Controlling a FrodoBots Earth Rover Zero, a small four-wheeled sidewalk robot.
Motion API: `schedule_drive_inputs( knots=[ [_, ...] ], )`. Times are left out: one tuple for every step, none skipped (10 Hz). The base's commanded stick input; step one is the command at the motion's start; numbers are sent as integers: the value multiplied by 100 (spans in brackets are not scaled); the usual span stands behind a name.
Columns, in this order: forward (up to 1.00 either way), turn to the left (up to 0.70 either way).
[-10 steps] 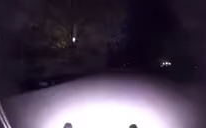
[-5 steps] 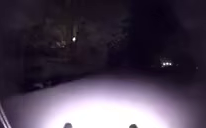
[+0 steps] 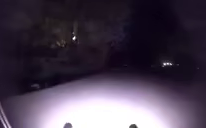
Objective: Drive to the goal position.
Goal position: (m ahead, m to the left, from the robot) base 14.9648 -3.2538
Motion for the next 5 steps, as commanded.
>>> schedule_drive_inputs(
  knots=[
    [50,0],
    [50,-6],
    [50,-15],
    [50,-50],
    [50,-50]
  ],
)
